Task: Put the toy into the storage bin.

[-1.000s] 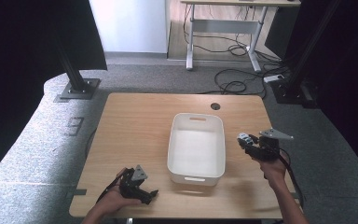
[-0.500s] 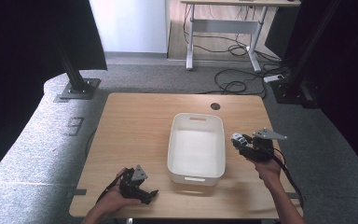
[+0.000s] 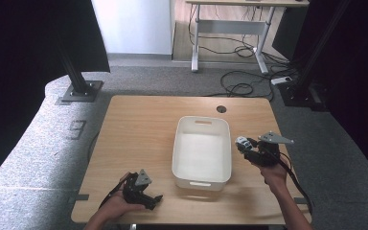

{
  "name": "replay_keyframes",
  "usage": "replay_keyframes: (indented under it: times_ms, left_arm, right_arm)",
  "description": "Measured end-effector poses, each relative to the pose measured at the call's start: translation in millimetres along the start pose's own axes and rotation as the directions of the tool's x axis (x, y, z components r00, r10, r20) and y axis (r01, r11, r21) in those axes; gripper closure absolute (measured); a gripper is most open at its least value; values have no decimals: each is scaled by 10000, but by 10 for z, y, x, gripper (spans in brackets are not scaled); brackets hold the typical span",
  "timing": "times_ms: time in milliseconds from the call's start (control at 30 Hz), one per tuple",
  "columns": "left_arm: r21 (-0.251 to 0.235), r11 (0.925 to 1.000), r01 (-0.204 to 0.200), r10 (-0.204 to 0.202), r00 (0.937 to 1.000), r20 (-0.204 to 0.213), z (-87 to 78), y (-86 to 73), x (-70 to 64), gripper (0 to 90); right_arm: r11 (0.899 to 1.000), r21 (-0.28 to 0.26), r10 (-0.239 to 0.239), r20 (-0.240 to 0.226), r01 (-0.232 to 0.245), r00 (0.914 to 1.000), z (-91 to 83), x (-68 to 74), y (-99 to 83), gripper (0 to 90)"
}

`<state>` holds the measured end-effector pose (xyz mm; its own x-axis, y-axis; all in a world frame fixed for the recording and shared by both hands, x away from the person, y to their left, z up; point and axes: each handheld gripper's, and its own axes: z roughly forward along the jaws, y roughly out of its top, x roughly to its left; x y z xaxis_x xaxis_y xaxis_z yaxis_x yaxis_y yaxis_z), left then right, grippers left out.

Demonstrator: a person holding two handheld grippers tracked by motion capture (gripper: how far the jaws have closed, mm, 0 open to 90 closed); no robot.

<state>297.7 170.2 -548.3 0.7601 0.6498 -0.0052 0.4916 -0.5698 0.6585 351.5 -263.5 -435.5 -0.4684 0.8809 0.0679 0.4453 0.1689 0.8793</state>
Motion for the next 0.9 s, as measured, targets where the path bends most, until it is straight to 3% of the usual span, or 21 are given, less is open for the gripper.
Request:
replay_keyframes:
  times_ms: [333, 900]
  left_arm:
    - [0, 10000, 1, -1, 10000, -1, 0, 0, 0, 0]
    - [0, 10000, 2, -2, 10000, 0, 0, 0, 0, 0]
  right_arm:
    - [9999, -83, -113, -174, 111, 9998, 7, 100, 49, 502]
    - [9999, 1, -127, -268, 127, 9996, 34, 156, 46, 502]
